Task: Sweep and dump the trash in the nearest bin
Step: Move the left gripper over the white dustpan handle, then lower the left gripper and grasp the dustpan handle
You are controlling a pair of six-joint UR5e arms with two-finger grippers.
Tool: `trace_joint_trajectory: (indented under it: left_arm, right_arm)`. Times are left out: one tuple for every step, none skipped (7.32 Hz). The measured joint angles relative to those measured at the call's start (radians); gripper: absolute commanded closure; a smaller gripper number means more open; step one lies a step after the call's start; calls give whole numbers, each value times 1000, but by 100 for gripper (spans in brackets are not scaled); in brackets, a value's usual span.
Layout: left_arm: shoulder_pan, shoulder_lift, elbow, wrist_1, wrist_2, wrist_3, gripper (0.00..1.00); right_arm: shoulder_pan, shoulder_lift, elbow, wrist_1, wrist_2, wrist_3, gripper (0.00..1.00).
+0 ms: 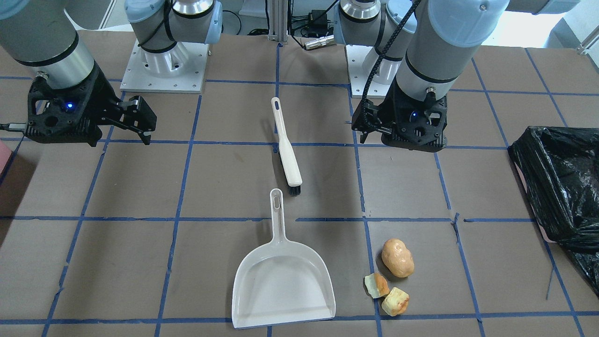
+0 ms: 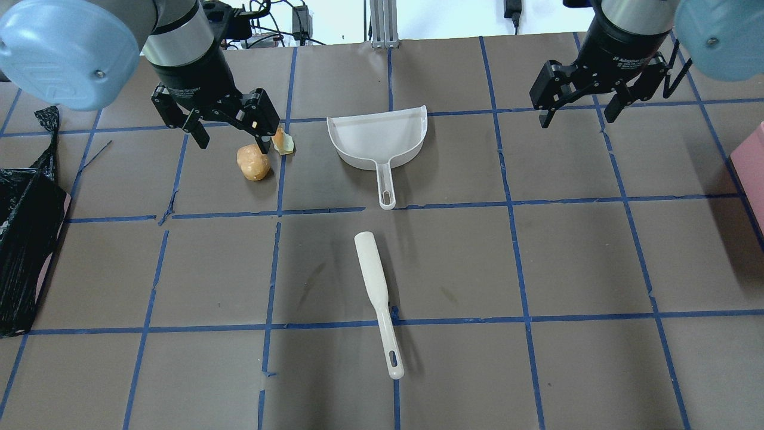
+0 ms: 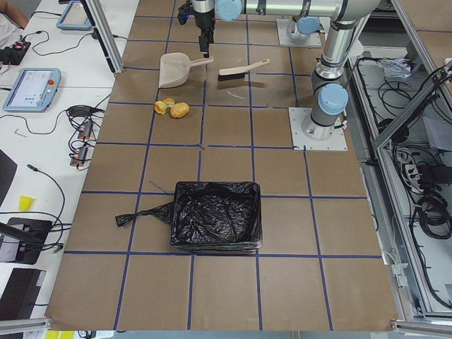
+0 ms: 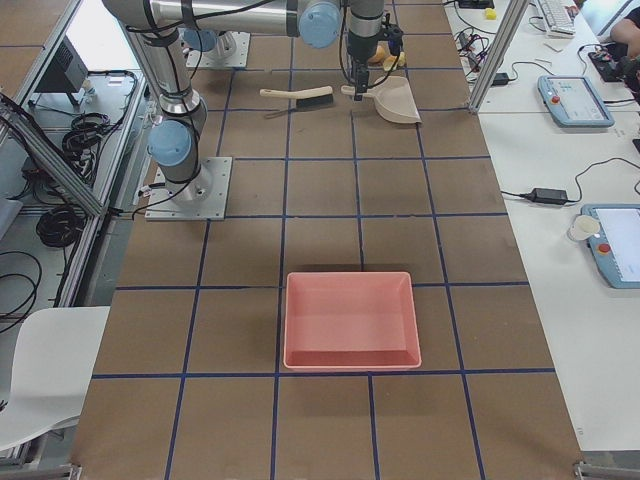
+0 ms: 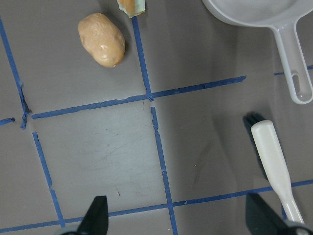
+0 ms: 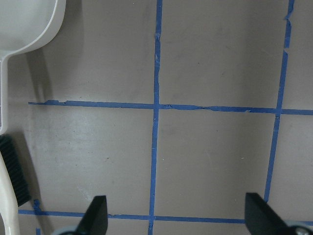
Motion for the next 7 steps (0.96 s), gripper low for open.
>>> trace_joint_trajectory:
  left_arm:
    - [-22, -11, 0, 17, -11, -9, 0]
    - [-41, -14, 2, 32, -13, -12, 0]
    - [-49, -13, 7, 36, -2, -15, 0]
    - [-56, -14, 7, 36, 14, -32, 0]
    - [-69, -21, 1, 42, 0, -58, 0]
    - [-101, -41, -8, 77, -47, -75, 0]
    - [-149, -72, -18, 149, -88, -85, 0]
  right_arm:
    - [0, -2, 0, 1, 0, 0, 0]
    - [0, -4, 0, 0, 0, 0, 0]
    - [-1, -4, 1, 0, 0, 0, 0]
    - [-1, -4, 1, -1, 0, 0, 0]
    - [-1, -4, 2, 0, 0, -1, 0]
    - [-1, -4, 3, 0, 0, -1, 0]
    - [-1, -3, 3, -1, 0, -2, 0]
